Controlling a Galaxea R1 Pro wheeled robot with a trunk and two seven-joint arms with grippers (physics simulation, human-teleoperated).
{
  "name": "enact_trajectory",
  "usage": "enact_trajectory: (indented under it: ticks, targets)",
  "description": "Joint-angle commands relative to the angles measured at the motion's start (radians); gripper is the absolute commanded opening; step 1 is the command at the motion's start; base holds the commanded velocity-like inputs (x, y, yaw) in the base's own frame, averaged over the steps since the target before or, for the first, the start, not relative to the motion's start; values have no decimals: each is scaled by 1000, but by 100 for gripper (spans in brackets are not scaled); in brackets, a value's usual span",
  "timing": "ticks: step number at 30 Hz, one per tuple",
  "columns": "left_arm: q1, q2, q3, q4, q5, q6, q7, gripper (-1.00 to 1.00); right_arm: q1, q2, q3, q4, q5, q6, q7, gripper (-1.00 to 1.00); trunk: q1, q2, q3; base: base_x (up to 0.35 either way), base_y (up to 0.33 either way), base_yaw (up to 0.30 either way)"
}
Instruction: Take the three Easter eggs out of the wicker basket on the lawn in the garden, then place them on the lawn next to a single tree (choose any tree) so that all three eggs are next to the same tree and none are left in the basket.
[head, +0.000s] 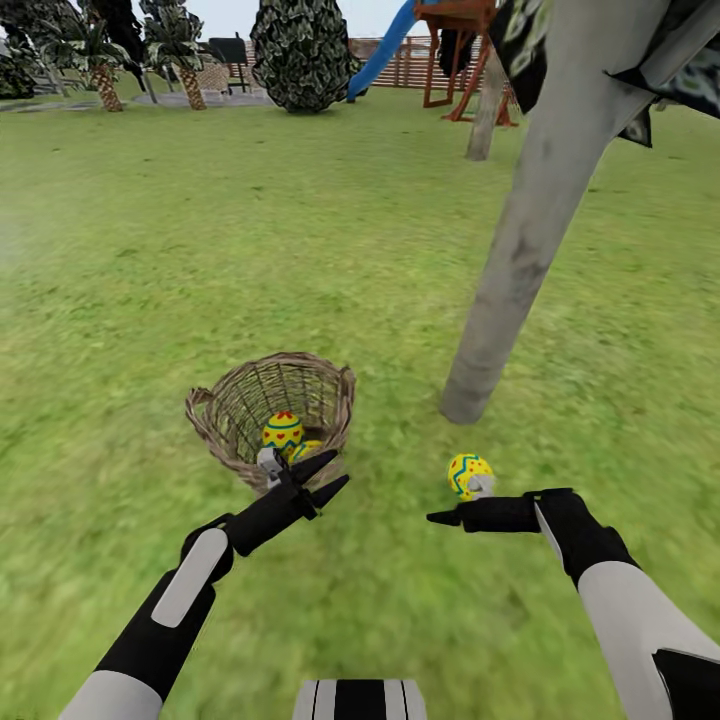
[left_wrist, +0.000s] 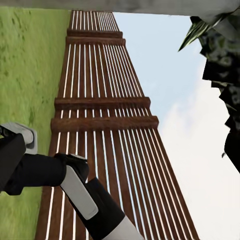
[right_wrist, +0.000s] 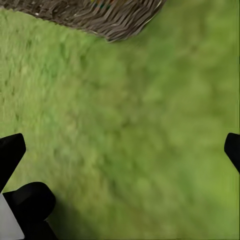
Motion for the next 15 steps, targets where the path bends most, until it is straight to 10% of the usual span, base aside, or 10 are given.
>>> enact_trajectory:
  ticks: [1, 15]
  targets:
    - [-1, 1, -2, 1, 7, 5, 0, 100, -1, 1, -6, -2, 9, 7, 7, 100, 0, 0, -1, 0, 303, 16]
    - [22, 55, 76, 3, 10, -3, -3, 100, -30, -5, -86, -4, -54, 50, 12, 100, -3, 1, 26, 0, 0, 0]
